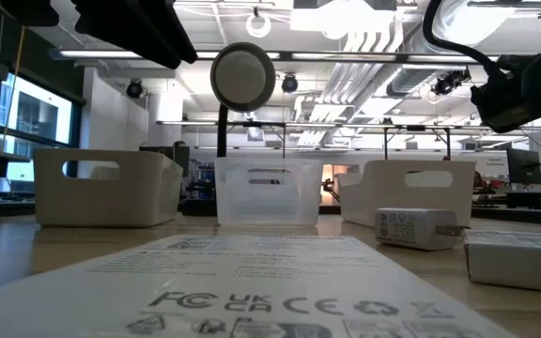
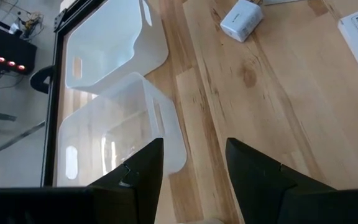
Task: Pick and place items into bin
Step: Put the pink charger adapter into the transparent bin
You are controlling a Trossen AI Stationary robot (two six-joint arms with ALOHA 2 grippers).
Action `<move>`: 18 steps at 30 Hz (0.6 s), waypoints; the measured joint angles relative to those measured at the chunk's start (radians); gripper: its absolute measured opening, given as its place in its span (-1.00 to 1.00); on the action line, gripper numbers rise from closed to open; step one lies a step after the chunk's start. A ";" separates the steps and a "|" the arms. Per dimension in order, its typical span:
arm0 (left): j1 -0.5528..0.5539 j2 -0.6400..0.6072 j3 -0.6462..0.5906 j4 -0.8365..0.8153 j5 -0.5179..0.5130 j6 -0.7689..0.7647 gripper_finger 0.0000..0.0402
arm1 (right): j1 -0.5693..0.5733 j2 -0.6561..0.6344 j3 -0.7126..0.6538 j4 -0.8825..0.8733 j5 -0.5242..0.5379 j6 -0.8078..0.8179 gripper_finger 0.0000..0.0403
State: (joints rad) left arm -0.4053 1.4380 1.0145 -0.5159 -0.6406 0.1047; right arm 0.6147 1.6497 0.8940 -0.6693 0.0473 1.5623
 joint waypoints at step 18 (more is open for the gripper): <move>0.000 0.000 0.000 0.000 -0.020 -0.001 -0.20 | 0.000 0.000 0.000 -0.010 -0.036 -0.019 -0.18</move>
State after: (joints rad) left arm -0.4053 1.4380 1.0145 -0.5163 -0.6605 0.1040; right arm 0.6147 1.6497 0.8944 -0.6796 0.0116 1.5433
